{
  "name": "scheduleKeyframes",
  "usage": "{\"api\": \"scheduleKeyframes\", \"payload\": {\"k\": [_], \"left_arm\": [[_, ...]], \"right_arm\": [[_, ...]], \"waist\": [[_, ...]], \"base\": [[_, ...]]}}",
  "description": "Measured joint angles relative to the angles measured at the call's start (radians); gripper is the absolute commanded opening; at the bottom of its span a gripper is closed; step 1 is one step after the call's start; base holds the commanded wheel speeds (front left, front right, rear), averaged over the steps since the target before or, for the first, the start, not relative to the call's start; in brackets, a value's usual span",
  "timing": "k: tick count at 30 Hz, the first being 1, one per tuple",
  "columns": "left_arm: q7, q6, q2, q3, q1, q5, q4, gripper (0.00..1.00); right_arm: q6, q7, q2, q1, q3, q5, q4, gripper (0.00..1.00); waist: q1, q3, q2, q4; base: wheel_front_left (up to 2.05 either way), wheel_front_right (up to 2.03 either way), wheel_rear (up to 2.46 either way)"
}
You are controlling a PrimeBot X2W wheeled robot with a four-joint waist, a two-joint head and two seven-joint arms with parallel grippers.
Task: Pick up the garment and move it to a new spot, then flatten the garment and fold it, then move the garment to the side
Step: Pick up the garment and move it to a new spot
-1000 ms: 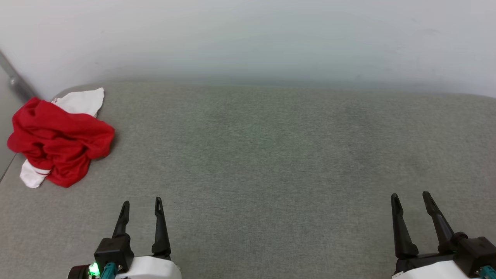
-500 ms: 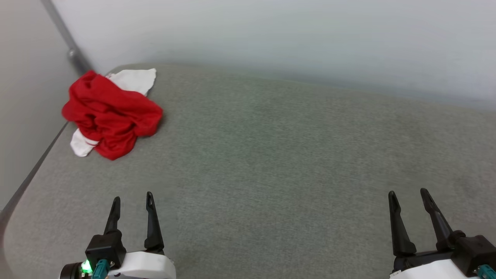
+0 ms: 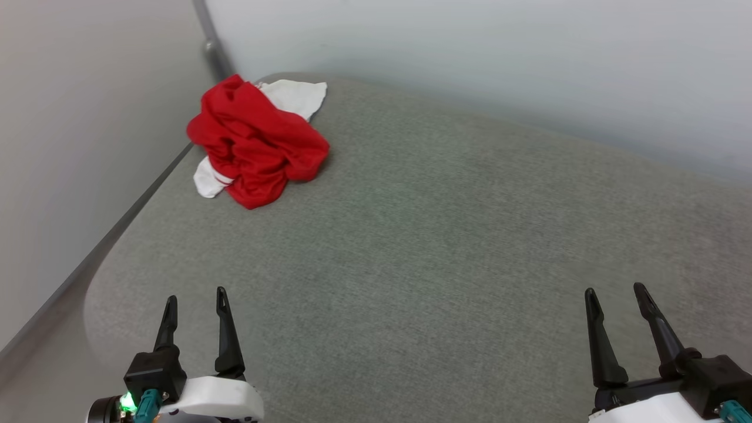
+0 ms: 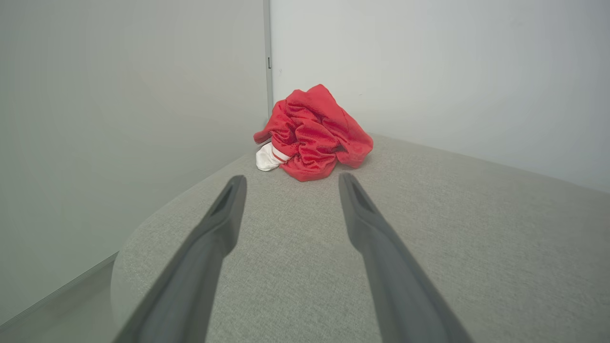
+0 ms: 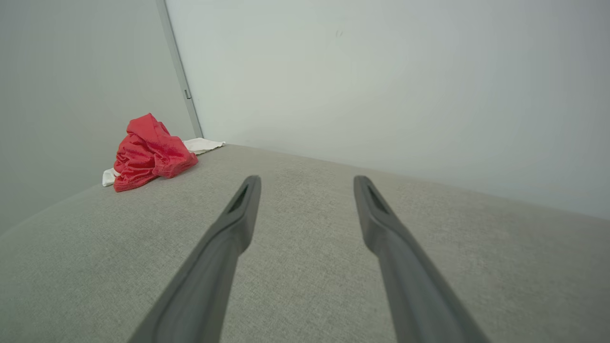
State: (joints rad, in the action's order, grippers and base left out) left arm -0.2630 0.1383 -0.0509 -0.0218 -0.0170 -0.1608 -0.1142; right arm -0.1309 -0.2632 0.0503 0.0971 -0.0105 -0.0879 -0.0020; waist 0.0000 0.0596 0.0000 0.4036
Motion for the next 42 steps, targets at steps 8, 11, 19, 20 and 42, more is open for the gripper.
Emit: {"api": "scheduleKeyframes", "payload": {"k": [8,11,19,20,42], "left_arm": [[0.000,0.006,0.000,0.003,0.000,-0.003,-0.001,1.00],[0.000,0.010,0.000,0.010,0.000,0.005,-0.005,1.00],[0.000,-0.077,-0.029,0.139,0.194,-0.009,-0.059,1.00],[0.000,-0.085,-0.039,0.156,0.231,-0.012,-0.076,1.00],[0.154,-0.247,-0.484,0.261,1.071,-0.058,-0.606,1.00]], "right_arm": [[0.000,0.000,0.000,-0.001,0.002,0.009,0.000,1.00],[0.000,0.000,0.000,-0.003,0.004,0.010,0.000,1.00],[0.000,0.000,0.000,-0.042,-0.006,0.052,-0.014,1.00],[0.000,0.000,0.000,-0.051,-0.008,0.062,-0.016,1.00],[0.000,0.000,0.000,-0.220,-0.054,0.186,-0.208,1.00]], "waist": [[0.0000,0.012,0.0000,0.068],[0.0000,0.014,0.0000,0.073],[0.0000,0.078,0.0000,0.024],[0.0000,0.089,0.0000,0.019],[0.0002,0.464,0.0000,-0.146]], "base": [[0.00,0.00,0.00],[0.00,0.00,0.00],[0.00,0.00,0.00],[0.00,0.00,0.00],[0.00,0.00,0.00]]}}
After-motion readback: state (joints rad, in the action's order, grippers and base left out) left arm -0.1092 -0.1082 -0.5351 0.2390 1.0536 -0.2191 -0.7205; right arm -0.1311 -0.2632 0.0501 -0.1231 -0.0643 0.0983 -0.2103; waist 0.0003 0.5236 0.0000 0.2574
